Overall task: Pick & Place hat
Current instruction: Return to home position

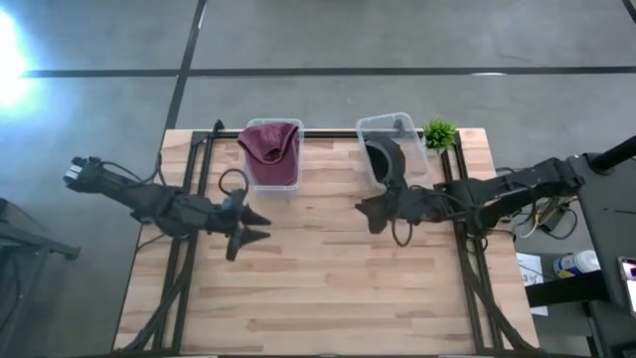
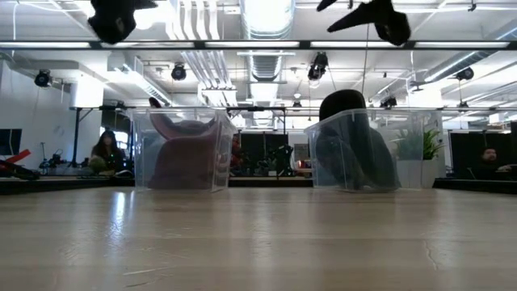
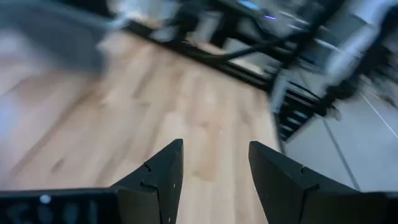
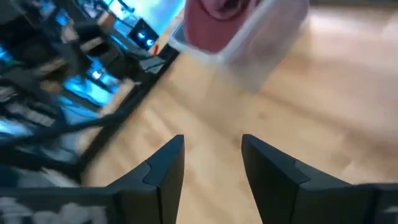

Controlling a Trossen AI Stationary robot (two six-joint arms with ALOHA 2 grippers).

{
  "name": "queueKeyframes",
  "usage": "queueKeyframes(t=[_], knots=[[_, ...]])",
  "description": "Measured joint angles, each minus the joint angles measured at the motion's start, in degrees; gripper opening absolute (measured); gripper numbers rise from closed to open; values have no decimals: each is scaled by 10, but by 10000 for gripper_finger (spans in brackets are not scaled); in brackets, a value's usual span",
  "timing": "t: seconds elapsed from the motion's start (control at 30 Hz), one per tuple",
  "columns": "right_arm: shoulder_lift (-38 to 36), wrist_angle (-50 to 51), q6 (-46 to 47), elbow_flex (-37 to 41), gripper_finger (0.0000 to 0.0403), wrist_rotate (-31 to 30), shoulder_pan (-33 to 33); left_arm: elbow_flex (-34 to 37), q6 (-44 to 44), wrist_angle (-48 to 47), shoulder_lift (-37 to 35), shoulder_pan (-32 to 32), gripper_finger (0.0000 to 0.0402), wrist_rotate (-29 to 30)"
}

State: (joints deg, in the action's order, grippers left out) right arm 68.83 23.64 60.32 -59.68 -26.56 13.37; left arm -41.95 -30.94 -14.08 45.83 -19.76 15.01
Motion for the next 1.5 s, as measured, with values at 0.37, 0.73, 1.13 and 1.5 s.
queueKeyframes(t=[0.37, 0.73, 1.13, 1.5], knots=[[-16, -192, -142, 82, 155, 89, 27, 60, -51, 4, -101, 13, 177, -40], [-99, -463, -183, 296, 153, 90, 20, 161, 20, 55, -221, 33, 177, -77], [-119, -587, -242, 379, 153, 68, 13, 332, 26, 260, -259, 106, 177, -123], [-113, -585, -241, 420, 152, 66, 13, 389, 26, 260, -270, 198, 177, -166]])
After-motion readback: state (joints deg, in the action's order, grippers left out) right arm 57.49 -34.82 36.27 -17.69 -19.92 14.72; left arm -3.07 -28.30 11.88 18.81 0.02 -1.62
